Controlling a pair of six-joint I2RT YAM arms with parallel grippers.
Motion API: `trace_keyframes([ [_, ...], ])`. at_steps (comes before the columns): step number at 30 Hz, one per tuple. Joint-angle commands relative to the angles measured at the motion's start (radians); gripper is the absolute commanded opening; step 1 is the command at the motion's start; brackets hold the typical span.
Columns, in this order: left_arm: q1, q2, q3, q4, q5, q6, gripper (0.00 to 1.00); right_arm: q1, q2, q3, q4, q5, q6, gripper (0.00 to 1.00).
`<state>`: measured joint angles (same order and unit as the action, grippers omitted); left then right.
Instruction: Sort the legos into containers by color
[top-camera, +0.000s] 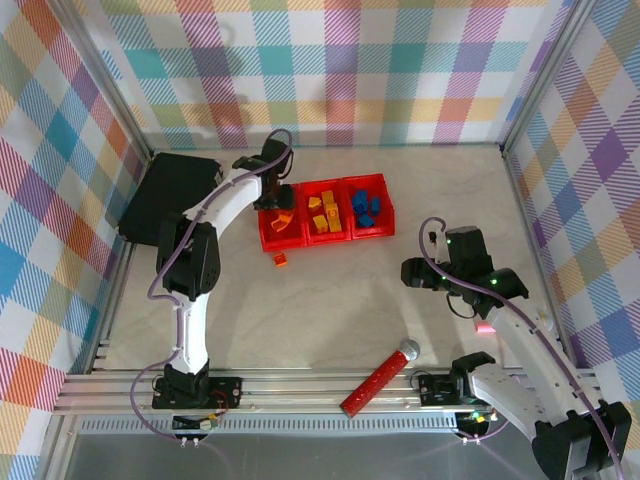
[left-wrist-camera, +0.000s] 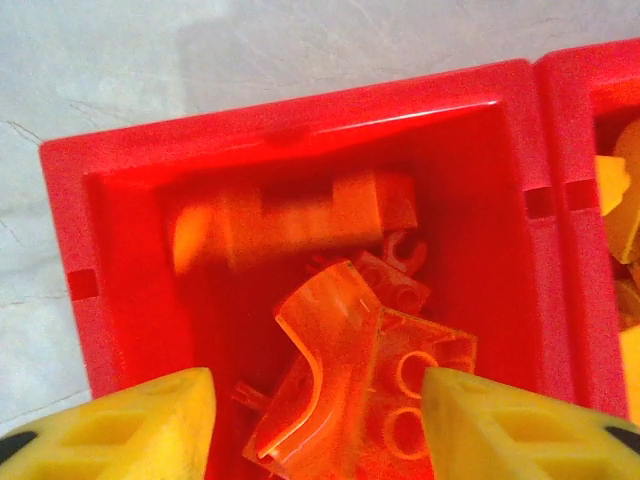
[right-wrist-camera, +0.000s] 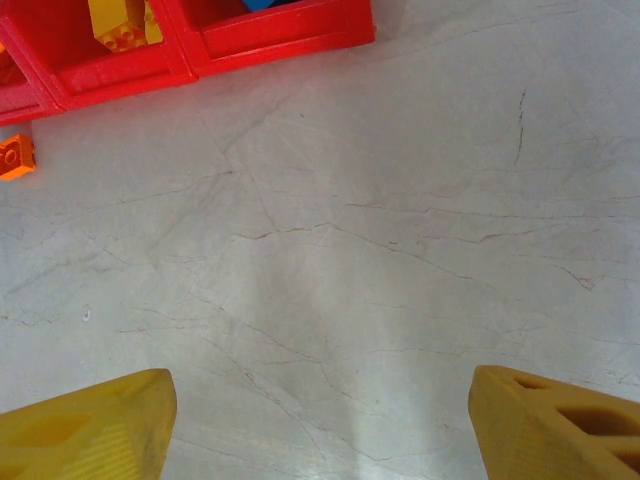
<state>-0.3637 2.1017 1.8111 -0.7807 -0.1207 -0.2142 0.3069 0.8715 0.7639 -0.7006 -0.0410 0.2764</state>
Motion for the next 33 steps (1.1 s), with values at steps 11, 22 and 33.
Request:
trace_keyframes([
  [11, -0.042, -0.513, -0.3, 0.161, -0.04, 0.042, 0.88, -0.006, 0.001, 0.013, -0.006, -0.008, -0.003, 0.77],
  [22, -0.104, -0.771, -0.587, 0.094, -0.081, -0.096, 0.85, -0.006, 0.029, 0.009, 0.026, -0.042, 0.012, 0.77],
  [33, -0.239, -0.65, -0.778, 0.235, -0.141, -0.3, 0.83, -0.006, 0.016, 0.002, 0.025, -0.057, 0.02, 0.77],
])
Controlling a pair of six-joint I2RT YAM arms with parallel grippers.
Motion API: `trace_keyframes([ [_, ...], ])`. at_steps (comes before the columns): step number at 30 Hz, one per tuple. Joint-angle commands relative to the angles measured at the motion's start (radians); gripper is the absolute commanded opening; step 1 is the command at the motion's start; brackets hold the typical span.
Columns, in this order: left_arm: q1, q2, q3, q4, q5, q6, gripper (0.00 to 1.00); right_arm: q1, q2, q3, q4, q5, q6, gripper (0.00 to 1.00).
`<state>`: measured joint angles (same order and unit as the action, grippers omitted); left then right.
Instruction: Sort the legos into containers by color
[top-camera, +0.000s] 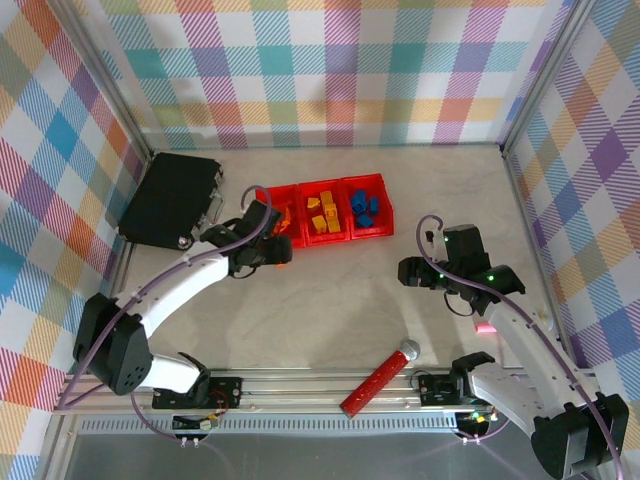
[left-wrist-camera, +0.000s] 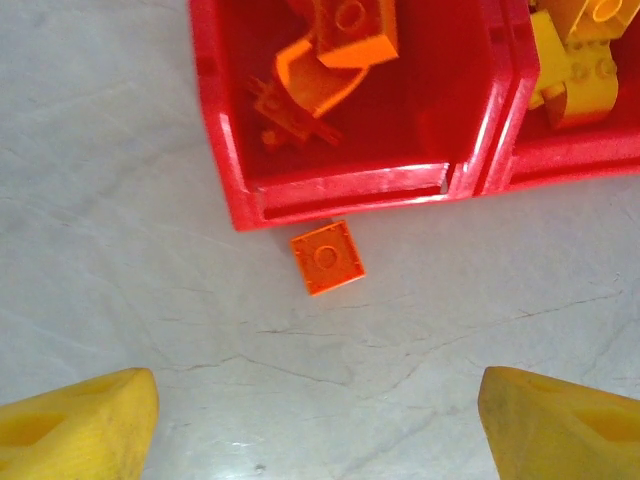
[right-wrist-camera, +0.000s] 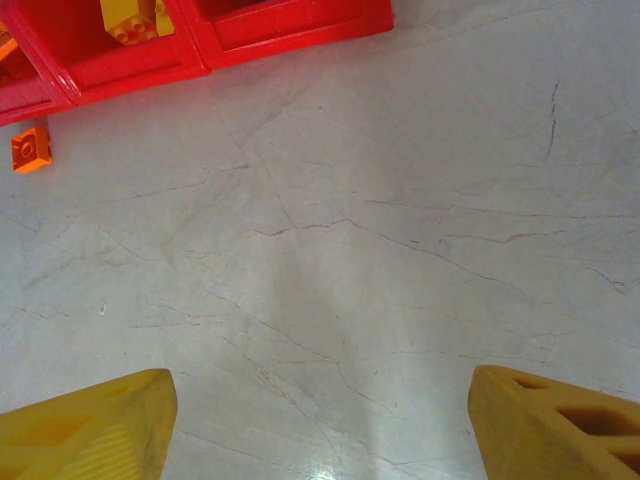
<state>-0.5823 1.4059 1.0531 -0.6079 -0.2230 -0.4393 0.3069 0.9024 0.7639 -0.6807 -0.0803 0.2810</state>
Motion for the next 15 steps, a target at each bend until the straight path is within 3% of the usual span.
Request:
trace_keyframes([
  [1, -0.022, 0.067, -0.024, 0.075, -0.045, -0.092, 0.84, -0.007, -0.026, 0.0, 0.004, -0.016, 0.016, 0.77],
  [15, -0.053, 0.333, 0.016, 0.143, -0.113, -0.238, 0.81, -0.006, -0.041, -0.015, -0.003, -0.004, 0.006, 0.77],
])
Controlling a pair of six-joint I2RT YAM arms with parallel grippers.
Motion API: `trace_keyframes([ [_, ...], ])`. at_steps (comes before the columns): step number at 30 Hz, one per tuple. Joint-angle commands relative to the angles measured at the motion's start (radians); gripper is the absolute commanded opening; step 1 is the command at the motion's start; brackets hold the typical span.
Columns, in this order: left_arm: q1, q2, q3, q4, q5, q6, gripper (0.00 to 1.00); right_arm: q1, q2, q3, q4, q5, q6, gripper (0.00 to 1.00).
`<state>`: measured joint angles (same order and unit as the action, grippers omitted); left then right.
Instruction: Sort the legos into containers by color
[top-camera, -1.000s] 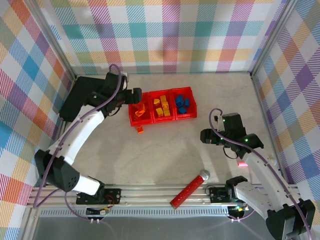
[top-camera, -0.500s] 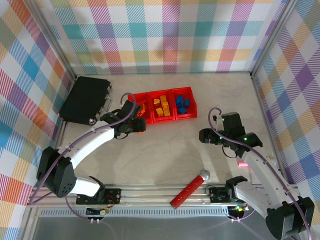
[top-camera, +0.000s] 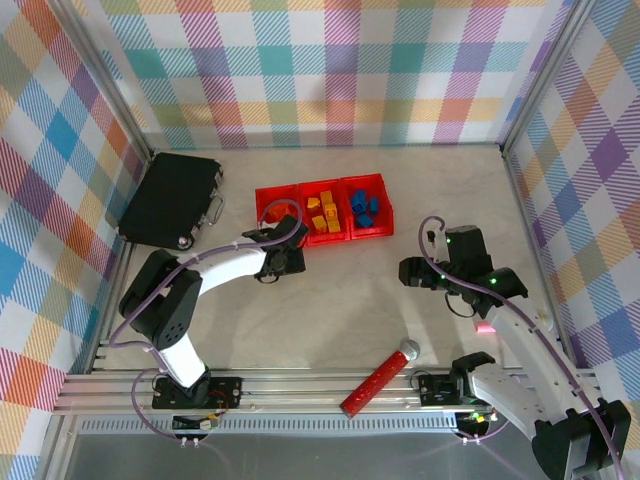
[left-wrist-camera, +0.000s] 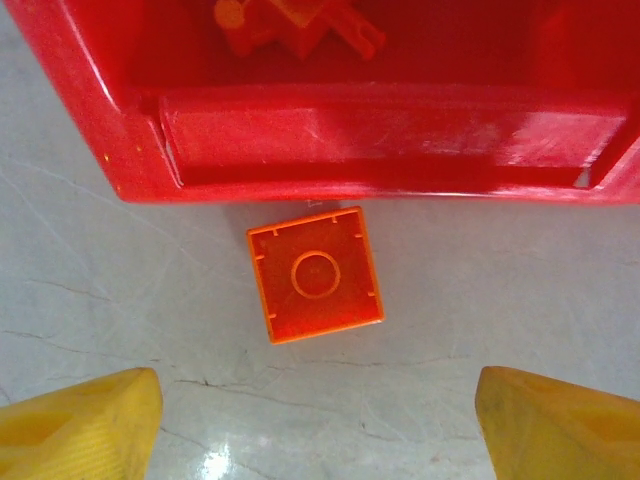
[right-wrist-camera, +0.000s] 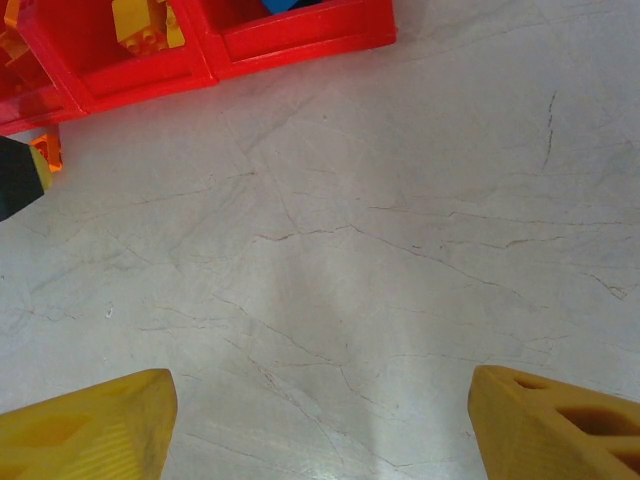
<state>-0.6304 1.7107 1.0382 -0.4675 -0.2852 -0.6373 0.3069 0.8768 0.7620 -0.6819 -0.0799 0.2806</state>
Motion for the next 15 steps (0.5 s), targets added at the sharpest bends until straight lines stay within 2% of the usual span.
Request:
trace_keyframes([
  [1, -0.005, 0.04, 0.04, 0.0, -0.057, -0.04, 0.81, -0.007, -0.015, -0.013, -0.002, -0.005, 0.005, 0.77],
  [10, -0.003, 0.118, 0.09, 0.009, -0.1, -0.027, 0.8, -0.006, -0.02, -0.021, -0.004, -0.004, 0.005, 0.77],
  [15, 0.006, 0.152, 0.12, 0.007, -0.108, -0.01, 0.75, -0.007, -0.024, -0.015, -0.014, 0.0, -0.003, 0.77],
])
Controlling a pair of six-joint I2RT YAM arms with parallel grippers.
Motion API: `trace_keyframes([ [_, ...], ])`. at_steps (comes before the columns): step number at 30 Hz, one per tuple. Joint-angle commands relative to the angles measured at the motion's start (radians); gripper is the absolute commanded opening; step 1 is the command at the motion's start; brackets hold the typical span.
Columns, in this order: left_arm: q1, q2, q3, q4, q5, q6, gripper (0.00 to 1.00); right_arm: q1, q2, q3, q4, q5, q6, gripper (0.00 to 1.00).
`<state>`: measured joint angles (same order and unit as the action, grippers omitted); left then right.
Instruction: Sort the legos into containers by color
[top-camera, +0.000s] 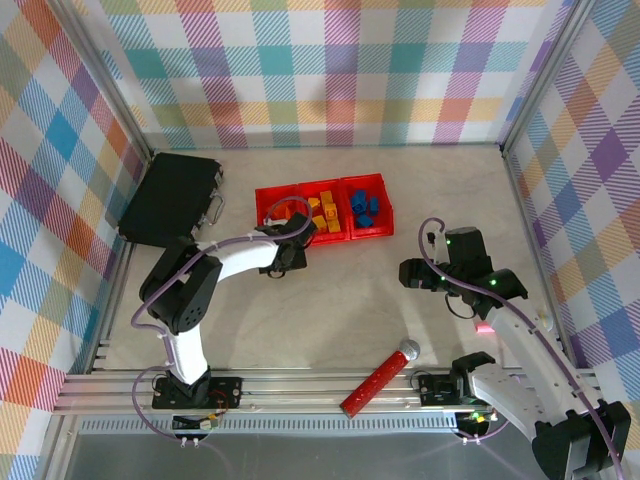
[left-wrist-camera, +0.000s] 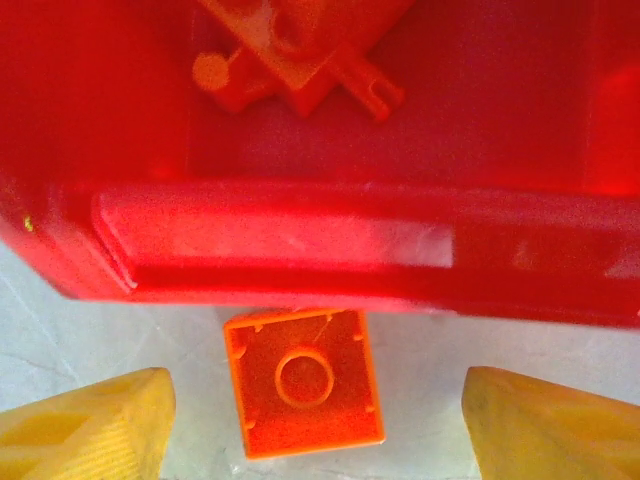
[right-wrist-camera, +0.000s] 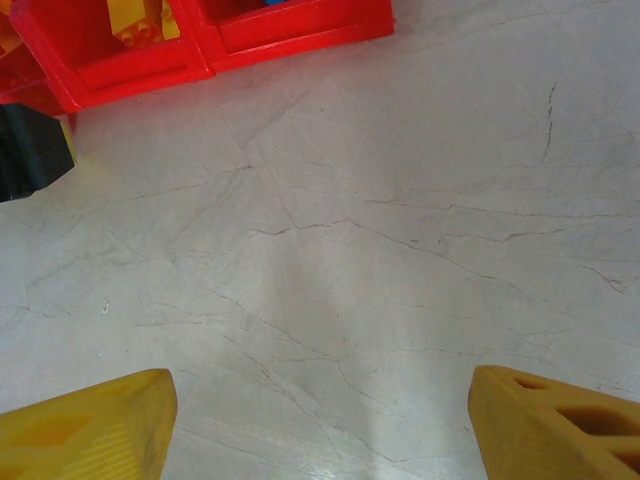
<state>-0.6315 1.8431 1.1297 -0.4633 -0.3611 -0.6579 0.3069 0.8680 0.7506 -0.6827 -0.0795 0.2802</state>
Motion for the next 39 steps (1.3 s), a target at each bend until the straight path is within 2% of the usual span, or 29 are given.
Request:
trace_keyframes([
  [1, 0.011, 0.022, 0.028, 0.009, -0.029, 0.013, 0.74, -0.007, -0.016, -0.003, -0.014, 0.0, -0.002, 0.77],
  [14, 0.059, 0.002, -0.03, 0.046, -0.013, 0.013, 0.59, -0.006, -0.009, -0.005, -0.014, 0.004, -0.004, 0.77],
  [17, 0.07, -0.003, -0.046, 0.057, 0.008, 0.011, 0.52, -0.007, -0.016, -0.008, -0.017, 0.011, -0.002, 0.77],
  [22, 0.072, -0.016, -0.071, 0.088, 0.041, 0.009, 0.48, -0.006, -0.017, -0.006, -0.018, 0.012, 0.002, 0.77],
  [29, 0.072, -0.031, -0.093, 0.109, 0.073, -0.002, 0.32, -0.007, -0.026, -0.005, -0.025, 0.014, 0.001, 0.77],
  [34, 0.072, -0.07, -0.123, 0.13, 0.101, -0.003, 0.26, -0.006, -0.028, -0.003, -0.027, 0.015, 0.002, 0.77],
  [39, 0.07, -0.173, -0.167, 0.13, 0.135, 0.016, 0.19, -0.006, -0.027, -0.003, -0.026, 0.016, 0.001, 0.77],
])
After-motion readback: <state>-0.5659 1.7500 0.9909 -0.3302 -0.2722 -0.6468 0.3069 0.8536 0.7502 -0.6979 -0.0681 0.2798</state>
